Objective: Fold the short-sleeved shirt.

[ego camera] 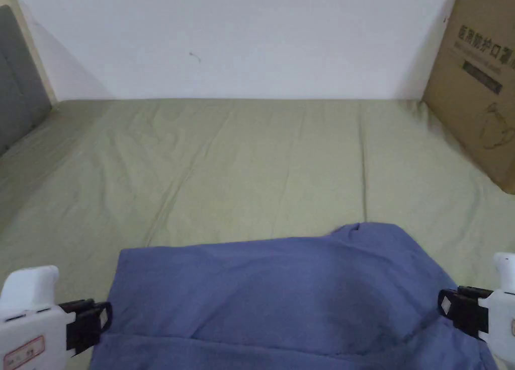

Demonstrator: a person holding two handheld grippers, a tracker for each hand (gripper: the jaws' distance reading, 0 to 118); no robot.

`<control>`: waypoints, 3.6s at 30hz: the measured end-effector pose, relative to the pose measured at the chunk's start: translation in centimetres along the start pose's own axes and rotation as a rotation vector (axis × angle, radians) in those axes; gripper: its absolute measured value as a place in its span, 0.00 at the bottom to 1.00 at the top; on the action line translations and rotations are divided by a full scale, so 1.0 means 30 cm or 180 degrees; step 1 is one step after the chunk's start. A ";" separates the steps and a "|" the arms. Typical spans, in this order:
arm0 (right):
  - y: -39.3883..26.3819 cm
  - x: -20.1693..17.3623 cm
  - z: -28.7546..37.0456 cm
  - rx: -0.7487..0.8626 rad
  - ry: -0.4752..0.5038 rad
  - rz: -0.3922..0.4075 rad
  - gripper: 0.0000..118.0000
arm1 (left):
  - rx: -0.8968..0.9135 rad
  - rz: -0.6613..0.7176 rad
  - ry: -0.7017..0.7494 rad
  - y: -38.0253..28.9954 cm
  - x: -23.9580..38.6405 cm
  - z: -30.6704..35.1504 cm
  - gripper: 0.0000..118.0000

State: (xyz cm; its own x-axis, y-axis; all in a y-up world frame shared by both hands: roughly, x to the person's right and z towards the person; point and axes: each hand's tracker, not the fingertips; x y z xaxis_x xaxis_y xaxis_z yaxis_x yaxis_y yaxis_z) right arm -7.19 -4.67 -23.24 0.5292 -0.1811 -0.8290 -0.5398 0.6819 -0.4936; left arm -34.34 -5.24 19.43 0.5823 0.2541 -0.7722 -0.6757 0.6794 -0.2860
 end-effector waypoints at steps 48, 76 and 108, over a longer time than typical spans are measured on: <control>0.558 0.229 -0.940 -0.1243 -0.0577 -0.0507 0.47 | -0.0639 -0.0181 0.0097 0.427 -0.318 -0.571 0.01; -0.287 0.431 0.037 -0.0832 -0.0107 -0.1079 0.03 | -0.0939 -0.0162 -0.0340 -0.113 -0.302 -0.084 0.01; -0.056 -0.223 -0.048 0.0396 -0.0534 0.0277 0.00 | 0.0327 -0.0321 0.0039 -0.059 0.258 -0.124 0.00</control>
State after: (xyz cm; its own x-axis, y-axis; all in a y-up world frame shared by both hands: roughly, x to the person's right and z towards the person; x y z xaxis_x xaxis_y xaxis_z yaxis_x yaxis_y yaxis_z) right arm -10.76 -5.64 -17.24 0.5913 -0.0044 -0.8064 -0.5087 0.7739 -0.3772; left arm -30.31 -7.03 11.85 0.6391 0.1730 -0.7494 -0.5639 0.7681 -0.3035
